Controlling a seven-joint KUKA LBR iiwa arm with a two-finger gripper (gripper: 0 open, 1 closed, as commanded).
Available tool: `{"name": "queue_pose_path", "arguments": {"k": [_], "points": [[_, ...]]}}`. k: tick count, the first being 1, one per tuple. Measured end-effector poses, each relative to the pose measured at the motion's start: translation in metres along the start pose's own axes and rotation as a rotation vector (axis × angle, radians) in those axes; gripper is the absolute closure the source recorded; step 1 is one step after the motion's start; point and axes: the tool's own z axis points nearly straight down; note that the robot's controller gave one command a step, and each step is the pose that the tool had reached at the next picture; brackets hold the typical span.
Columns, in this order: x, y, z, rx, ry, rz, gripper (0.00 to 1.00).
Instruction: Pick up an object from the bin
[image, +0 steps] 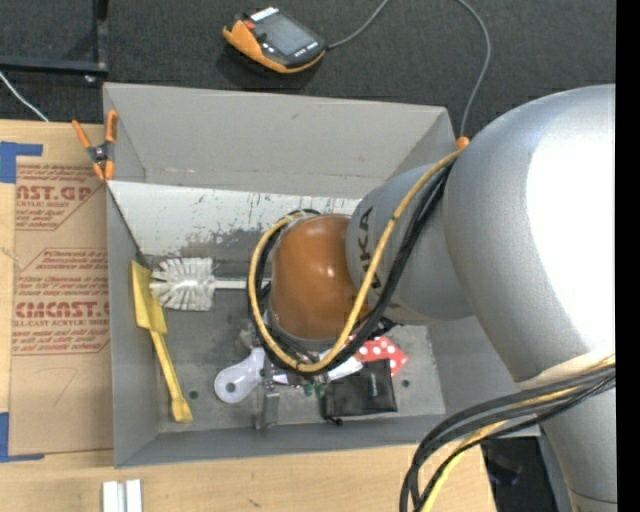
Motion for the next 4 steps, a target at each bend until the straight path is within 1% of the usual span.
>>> {"name": "queue_pose_path", "arguments": {"k": [1,2,4], "points": [[0.014,-0.009,-0.004,-0.007,-0.018,0.073,0.0],[-0.001,0.001,0.0,-0.002,-0.003,0.001,1.0],[-0.001,0.001,-0.002,-0.002,-0.003,0.001,1.0]]}}
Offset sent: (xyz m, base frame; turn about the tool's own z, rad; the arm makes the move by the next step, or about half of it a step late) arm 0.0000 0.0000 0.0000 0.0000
